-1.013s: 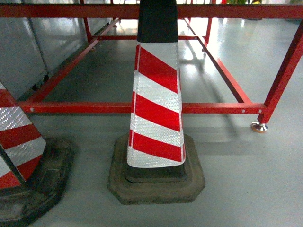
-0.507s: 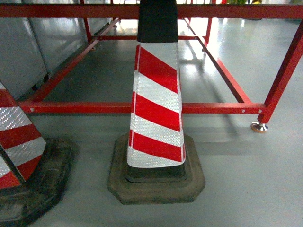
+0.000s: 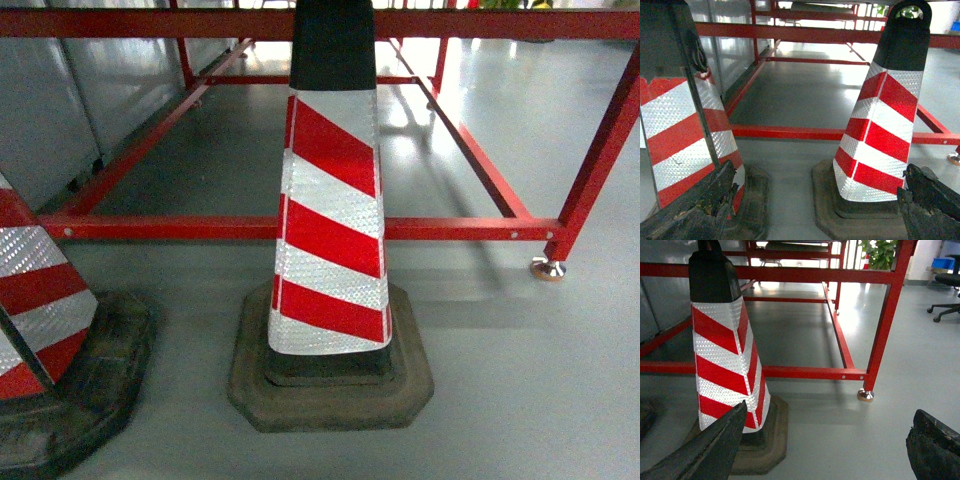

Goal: Sort blue parts and orange caps into right shelf containers

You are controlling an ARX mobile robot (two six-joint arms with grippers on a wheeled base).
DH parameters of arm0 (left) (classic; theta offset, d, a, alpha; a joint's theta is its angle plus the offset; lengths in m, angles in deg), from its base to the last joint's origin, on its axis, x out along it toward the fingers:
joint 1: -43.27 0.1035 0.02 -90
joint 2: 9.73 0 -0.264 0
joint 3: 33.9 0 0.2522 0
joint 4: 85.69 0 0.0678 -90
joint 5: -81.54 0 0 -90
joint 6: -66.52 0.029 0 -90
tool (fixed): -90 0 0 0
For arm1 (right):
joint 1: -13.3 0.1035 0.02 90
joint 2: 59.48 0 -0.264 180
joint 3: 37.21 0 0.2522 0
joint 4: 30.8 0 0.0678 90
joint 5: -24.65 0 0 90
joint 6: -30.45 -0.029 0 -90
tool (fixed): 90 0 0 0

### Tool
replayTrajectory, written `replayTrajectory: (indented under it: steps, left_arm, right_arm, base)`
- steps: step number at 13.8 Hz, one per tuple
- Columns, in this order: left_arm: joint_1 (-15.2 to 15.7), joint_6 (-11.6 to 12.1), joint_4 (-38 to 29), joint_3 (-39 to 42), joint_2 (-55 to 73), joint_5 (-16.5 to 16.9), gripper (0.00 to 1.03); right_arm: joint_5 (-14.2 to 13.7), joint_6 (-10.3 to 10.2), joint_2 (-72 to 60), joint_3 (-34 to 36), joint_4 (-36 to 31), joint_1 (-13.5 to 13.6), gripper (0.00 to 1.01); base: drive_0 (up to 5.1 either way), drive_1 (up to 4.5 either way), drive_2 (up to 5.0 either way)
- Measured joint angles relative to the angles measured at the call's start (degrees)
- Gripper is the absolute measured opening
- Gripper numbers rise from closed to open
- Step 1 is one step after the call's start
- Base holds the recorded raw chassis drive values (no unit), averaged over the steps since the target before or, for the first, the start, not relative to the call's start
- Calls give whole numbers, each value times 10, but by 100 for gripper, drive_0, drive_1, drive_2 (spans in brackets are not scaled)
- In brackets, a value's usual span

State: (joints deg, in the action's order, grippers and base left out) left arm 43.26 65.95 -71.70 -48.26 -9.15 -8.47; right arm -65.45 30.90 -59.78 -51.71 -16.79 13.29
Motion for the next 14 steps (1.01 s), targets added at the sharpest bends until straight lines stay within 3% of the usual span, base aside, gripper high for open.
replayTrajectory:
  steps: [14]
  left_arm:
    - [0,6,0,0,0,0,98]
  right_arm:
    - [1,-5,0,0,0,0,98]
  base:
    - [0,0,0]
